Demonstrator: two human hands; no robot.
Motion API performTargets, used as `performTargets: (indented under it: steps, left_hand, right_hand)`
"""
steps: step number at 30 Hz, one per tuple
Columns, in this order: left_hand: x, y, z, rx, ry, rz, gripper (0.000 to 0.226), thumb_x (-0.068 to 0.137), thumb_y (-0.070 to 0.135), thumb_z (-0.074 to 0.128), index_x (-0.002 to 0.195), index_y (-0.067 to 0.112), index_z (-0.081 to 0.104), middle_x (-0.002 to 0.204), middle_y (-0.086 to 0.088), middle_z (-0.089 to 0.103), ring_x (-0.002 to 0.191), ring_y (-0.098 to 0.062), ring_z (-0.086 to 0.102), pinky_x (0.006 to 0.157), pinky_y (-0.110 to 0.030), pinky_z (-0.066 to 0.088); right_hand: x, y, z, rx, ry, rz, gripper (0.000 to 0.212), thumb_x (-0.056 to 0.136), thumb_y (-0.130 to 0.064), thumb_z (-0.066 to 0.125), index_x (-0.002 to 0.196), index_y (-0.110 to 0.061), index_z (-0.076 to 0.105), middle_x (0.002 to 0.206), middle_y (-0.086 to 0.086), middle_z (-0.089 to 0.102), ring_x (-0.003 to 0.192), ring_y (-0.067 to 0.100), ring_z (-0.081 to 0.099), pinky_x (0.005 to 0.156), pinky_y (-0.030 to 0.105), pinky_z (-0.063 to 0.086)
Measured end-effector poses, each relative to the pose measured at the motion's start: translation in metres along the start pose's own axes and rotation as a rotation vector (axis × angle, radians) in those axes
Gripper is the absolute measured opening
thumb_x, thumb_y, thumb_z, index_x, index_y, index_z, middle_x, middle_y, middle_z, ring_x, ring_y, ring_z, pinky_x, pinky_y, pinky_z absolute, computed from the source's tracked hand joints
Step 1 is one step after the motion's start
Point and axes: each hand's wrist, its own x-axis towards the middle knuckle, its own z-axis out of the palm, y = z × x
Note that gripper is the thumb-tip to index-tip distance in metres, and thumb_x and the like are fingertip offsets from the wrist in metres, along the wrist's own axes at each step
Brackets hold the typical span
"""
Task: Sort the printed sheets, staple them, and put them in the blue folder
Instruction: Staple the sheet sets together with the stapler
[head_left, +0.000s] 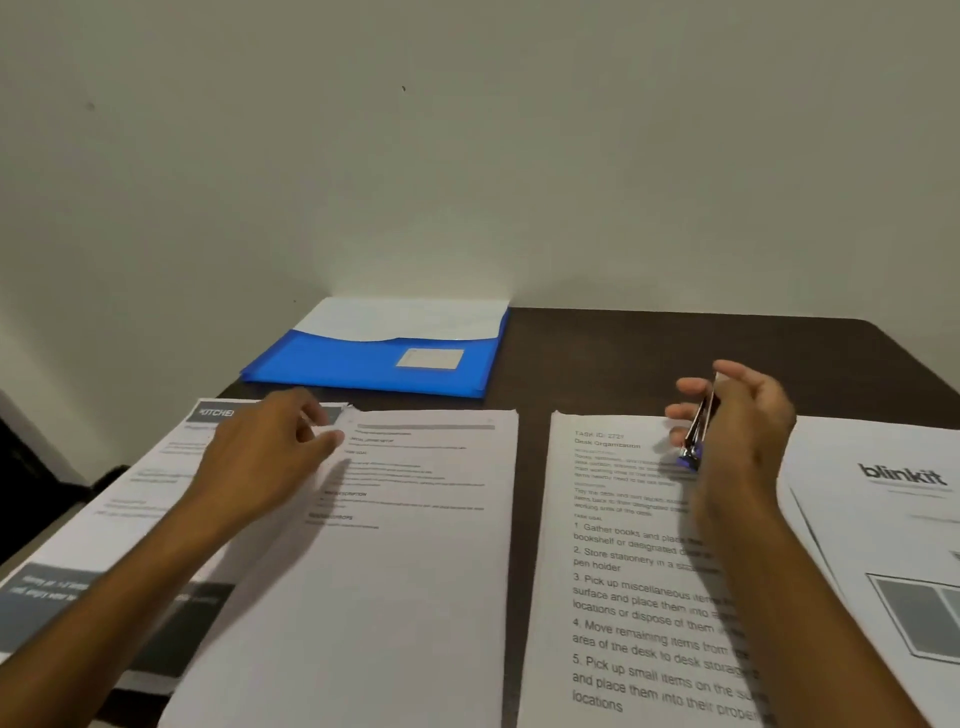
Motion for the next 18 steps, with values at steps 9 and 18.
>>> performTargets:
  steps: [9,18]
  left_hand:
    - [-0.014,0.132,0.038,-0.114,-0.255,0.395,0.020,0.097,0.043,0.071,0.112,0.032,0.062,0.101,0.015,0.063,0.089,-0.003,0.062,0.075,-0.021,0.051]
    - [0.009,0.237,0.104,-0.401,-0.205,0.598,0.013,0.100,0.015,0.067,0.110,0.022,0.070,0.099,0.010,0.068,0.090,-0.004,0.065,0.074,-0.017,0.049]
  right_hand:
    - [-0.003,0.010,0.001,-0.135,-0.066,-0.069,0.019,0.103,-0.012,0.064,0.120,-0.020,0.065,0.101,-0.002,0.075,0.082,0.019,0.078,0.067,0.031,0.066]
    - [-0.004,0.000,-0.003,0.241,-0.049,0.045,0.017,0.108,-0.012,0.052,0.118,-0.014,0.066,0.098,0.014,0.077,0.064,0.027,0.074,0.055,0.034,0.061]
